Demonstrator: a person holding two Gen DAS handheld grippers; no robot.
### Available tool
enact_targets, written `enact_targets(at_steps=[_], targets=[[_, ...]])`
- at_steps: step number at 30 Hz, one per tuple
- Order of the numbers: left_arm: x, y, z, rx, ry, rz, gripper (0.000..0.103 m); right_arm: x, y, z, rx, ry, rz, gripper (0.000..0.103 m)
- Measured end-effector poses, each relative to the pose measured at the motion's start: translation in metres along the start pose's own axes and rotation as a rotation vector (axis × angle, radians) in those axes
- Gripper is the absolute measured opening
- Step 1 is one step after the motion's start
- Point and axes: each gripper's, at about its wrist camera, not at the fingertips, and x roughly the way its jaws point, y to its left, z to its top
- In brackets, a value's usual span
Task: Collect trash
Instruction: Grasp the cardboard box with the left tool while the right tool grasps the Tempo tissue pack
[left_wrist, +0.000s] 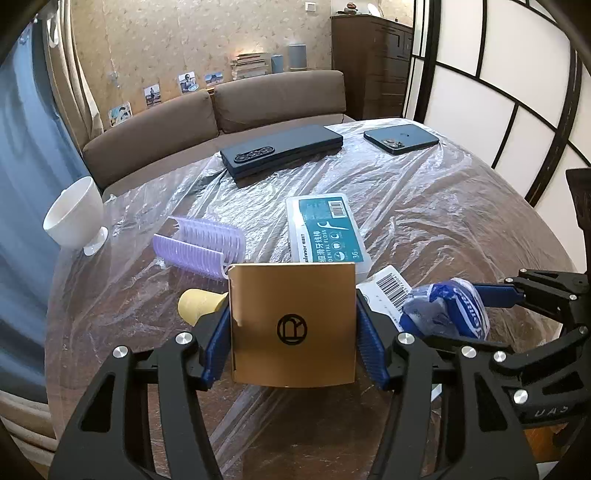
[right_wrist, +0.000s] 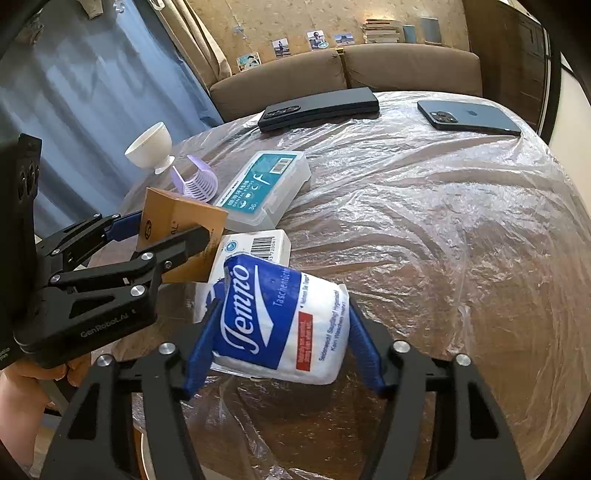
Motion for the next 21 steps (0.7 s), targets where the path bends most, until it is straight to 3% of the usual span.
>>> enact_targets(at_steps=[21], targets=[[-0.032, 0.012, -0.002, -0.080, -0.046, -0.011, 0.060, -0.036, -0.008, -0.006, 0.001, -0.055, -0.013, 0.059]])
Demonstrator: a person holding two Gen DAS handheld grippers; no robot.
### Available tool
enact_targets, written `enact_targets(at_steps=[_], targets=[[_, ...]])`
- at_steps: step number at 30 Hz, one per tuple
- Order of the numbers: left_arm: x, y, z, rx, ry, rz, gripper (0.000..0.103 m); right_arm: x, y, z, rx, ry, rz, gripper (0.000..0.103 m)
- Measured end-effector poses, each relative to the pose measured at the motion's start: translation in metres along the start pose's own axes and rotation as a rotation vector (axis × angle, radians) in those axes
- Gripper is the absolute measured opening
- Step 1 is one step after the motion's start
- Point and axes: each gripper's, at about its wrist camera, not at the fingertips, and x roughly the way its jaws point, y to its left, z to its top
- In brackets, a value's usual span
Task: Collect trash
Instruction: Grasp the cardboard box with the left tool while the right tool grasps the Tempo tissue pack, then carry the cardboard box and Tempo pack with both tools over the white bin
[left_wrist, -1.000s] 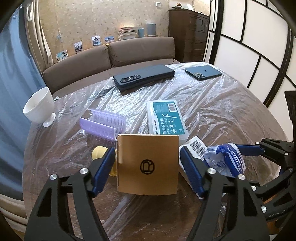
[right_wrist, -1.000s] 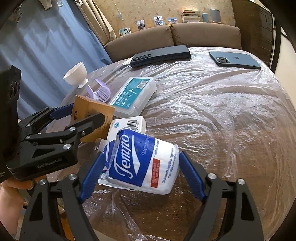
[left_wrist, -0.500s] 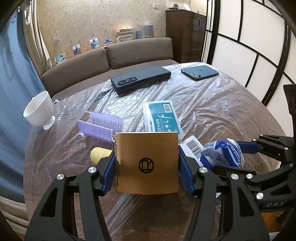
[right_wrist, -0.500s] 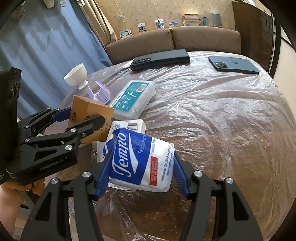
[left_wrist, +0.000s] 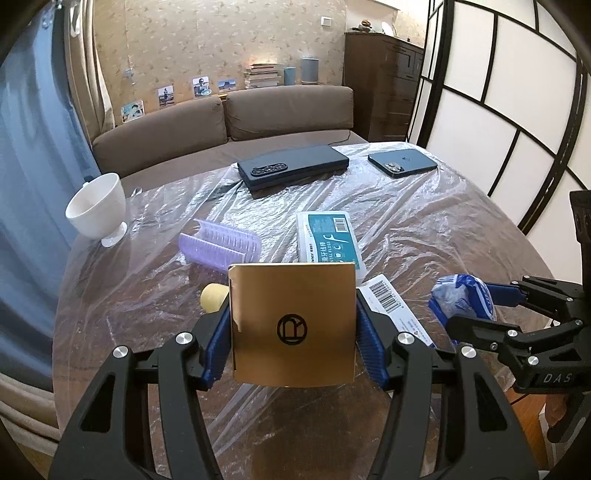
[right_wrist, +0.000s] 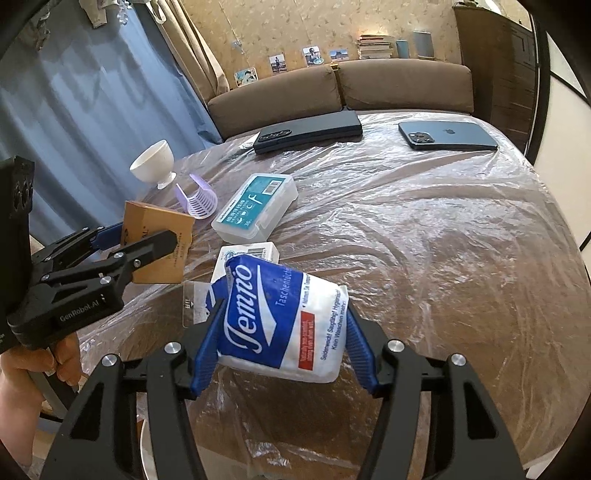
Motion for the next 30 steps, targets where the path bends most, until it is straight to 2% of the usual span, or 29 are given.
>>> enact_targets(at_steps=[11, 21, 30], targets=[[-0.018, -0.006, -0.012, -0.018, 0.031, 0.026, 0.060, -0.018, 0.011, -0.012, -0.045, -0.004, 0.002, 0.059], [-0.030, -0.018, -0.035, 0.022, 0.103, 0.079, 0.060, -0.026, 0.020, -0.029, -0.076, 0.021, 0.019, 0.059], [-0.043, -0.023, -0.052, 0.048, 0.136, 0.113, 0.060, -0.038, 0.029, -0.043, -0.130, 0.035, 0.023, 0.059]])
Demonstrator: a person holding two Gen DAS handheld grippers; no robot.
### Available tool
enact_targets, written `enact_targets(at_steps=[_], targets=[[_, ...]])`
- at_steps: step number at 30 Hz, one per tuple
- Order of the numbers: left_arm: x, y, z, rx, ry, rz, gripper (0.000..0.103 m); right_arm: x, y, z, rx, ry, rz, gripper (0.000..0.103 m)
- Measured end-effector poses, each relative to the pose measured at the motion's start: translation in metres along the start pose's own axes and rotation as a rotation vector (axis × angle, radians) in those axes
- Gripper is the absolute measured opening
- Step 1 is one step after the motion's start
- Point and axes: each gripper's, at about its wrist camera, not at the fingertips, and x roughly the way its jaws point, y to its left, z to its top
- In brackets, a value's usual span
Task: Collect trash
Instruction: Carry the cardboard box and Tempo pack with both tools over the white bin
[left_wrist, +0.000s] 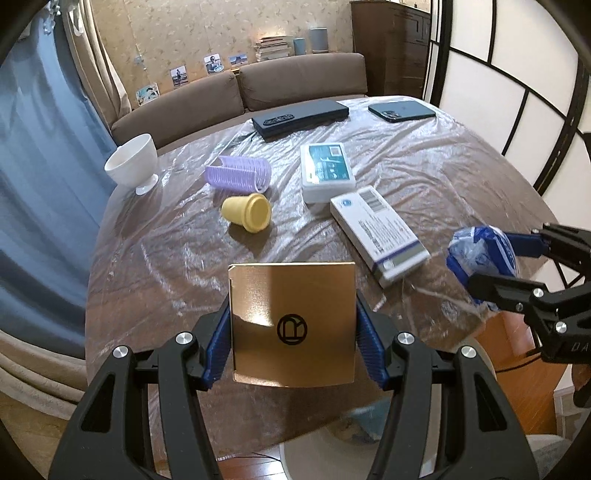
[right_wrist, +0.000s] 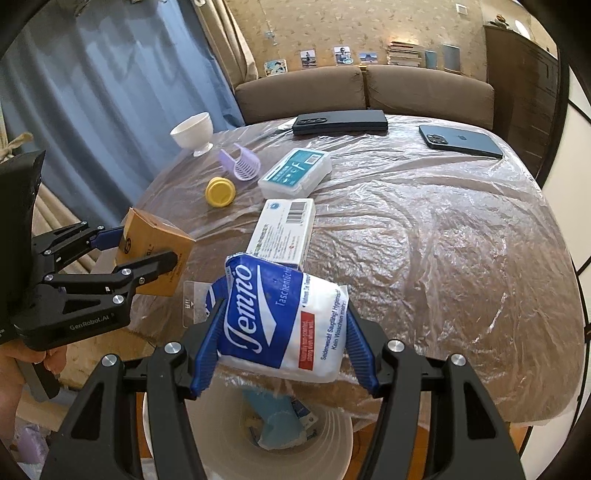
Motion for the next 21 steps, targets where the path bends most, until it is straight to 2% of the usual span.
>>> enact_targets(at_steps=[21], targets=[[-0.011, -0.027, -0.028, 0.106, 0.052, 0.048, 0.060, -0.012, 0.007, -0.020, -0.031, 0.028, 0.012, 0.059]])
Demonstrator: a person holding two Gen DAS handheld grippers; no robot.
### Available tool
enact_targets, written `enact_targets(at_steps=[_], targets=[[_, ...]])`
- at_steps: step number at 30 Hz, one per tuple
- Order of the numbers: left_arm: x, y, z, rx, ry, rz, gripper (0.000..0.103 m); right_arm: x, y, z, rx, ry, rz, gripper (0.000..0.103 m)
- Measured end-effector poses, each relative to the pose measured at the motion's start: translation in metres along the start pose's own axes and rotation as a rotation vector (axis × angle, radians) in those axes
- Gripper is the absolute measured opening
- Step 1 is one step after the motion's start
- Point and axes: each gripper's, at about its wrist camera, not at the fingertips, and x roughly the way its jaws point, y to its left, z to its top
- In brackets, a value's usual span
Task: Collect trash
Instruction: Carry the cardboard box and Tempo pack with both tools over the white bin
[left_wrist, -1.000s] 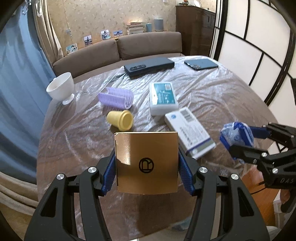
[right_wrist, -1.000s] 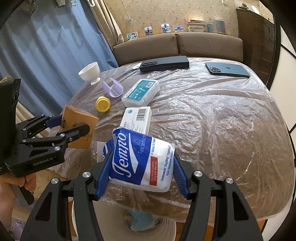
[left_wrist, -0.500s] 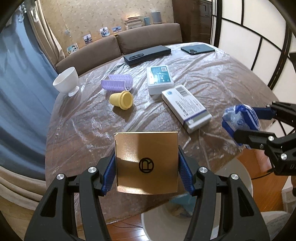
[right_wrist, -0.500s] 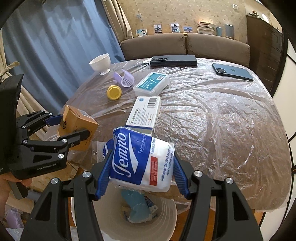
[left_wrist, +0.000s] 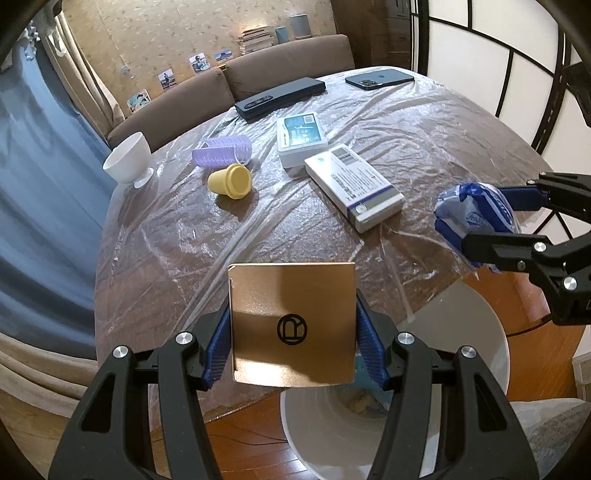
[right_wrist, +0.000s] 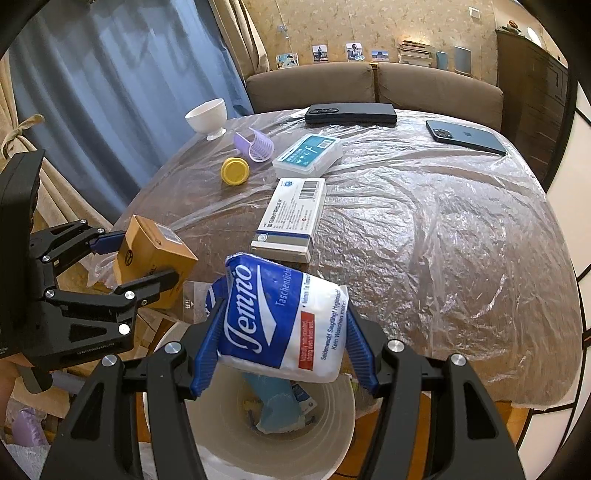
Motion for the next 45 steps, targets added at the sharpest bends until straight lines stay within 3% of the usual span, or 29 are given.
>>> enact_targets(at_steps=[45], targets=[[-0.001, -0.040, -0.049, 0.016, 0.103, -0.084, 0.060, 0.005, 0.014, -0.056, -0.038, 0.094, 0.035, 0.059]])
